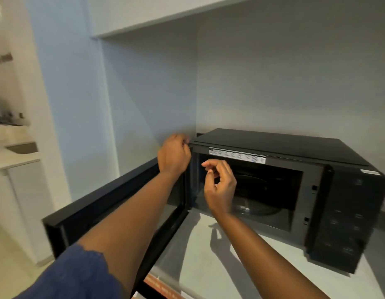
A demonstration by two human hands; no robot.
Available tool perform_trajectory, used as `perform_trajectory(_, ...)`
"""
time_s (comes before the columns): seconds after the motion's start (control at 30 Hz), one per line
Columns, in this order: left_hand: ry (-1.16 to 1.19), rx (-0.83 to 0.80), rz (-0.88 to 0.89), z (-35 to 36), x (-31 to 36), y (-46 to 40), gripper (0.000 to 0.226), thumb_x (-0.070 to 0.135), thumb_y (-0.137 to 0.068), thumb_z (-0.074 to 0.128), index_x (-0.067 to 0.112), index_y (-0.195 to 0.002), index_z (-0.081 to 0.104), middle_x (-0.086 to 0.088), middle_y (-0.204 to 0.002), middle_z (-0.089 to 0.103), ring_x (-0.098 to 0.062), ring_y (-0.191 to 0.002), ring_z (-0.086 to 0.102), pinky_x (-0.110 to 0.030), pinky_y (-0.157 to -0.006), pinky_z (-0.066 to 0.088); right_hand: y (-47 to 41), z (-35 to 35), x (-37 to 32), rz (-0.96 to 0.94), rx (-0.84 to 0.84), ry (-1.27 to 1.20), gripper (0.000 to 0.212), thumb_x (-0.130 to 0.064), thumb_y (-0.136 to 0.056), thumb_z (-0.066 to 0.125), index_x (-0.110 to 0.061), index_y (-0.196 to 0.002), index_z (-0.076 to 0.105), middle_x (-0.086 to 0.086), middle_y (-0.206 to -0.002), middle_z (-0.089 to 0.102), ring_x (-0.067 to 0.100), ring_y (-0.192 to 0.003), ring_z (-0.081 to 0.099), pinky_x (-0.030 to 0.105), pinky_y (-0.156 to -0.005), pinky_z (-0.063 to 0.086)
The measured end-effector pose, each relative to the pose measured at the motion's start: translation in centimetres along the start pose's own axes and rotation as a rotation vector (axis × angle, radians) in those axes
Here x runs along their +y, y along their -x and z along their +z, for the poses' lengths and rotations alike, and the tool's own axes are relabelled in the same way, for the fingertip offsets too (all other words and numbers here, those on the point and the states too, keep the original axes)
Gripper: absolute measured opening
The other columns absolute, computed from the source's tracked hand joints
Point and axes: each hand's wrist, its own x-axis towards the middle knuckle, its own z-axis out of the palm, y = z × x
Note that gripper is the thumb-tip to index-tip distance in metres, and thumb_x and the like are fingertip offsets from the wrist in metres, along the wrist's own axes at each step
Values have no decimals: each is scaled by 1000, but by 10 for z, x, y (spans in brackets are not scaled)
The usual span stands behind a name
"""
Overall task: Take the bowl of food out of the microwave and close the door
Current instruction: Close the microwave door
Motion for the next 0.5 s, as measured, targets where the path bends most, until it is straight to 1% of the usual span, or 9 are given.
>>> perform_trajectory(0.07, -58, 19, -18, -17, -8, -9, 25, 8, -87, 43, 10, -97, 66, -11, -106, 66, -32, -92, 62, -35, -72, 48, 4, 14, -6, -7, -117, 21, 26, 3, -72, 45, -8, -85, 65, 1, -84, 63, 19, -85, 56, 26, -73, 45)
perform_trajectory(0.13, -124, -23, -68, -31, -17, -16, 29, 9, -88, 40, 10, -99, 67, -11, -110, 66, -33, -96, 62, -36, -76, 49, 9, 28, -13, -31, -257, 48, 31, 3, -72, 46, -10, -92, 66, 6, -94, 67, 20, -95, 55, 27, -82, 44)
perform_trajectory(0.23, -213, -243, -149, -51, -32, -26, 37, 9, -88, 38, 13, -108, 68, -13, -120, 65, -33, -108, 59, -38, -88, 49, 16, 49, -24, -112, -467, 76, 40, 0, -74, 47, -13, -109, 62, 7, -112, 64, 21, -111, 52, 32, -94, 41)
perform_trajectory(0.3, -249, -434, -134, -60, -35, -30, 42, 8, -87, 36, 16, -116, 64, -14, -128, 61, -33, -116, 54, -38, -93, 46, 21, 59, -26, -173, -569, 112, 43, -3, -75, 47, -10, -116, 58, 11, -120, 61, 25, -118, 49, 35, -99, 37)
perform_trajectory(0.37, -277, -600, -87, -63, -33, -30, 44, 5, -86, 35, 15, -119, 63, -15, -133, 57, -32, -121, 51, -36, -98, 43, 24, 64, -27, -199, -633, 148, 45, -6, -75, 46, -7, -119, 55, 14, -123, 59, 29, -122, 46, 34, -102, 32)
perform_trajectory(0.4, -282, -654, -72, -64, -32, -29, 44, 4, -86, 36, 13, -119, 64, -15, -133, 57, -31, -122, 50, -34, -99, 41, 25, 66, -27, -198, -651, 156, 47, -6, -74, 46, -7, -120, 54, 14, -123, 59, 29, -123, 45, 32, -103, 30)
perform_trajectory(0.5, -284, -718, -79, -65, -27, -30, 41, 3, -87, 39, 10, -117, 66, -14, -130, 60, -29, -120, 52, -31, -98, 41, 26, 66, -28, -213, -649, 157, 51, -2, -69, 46, -9, -119, 54, 14, -116, 62, 28, -116, 48, 25, -102, 25)
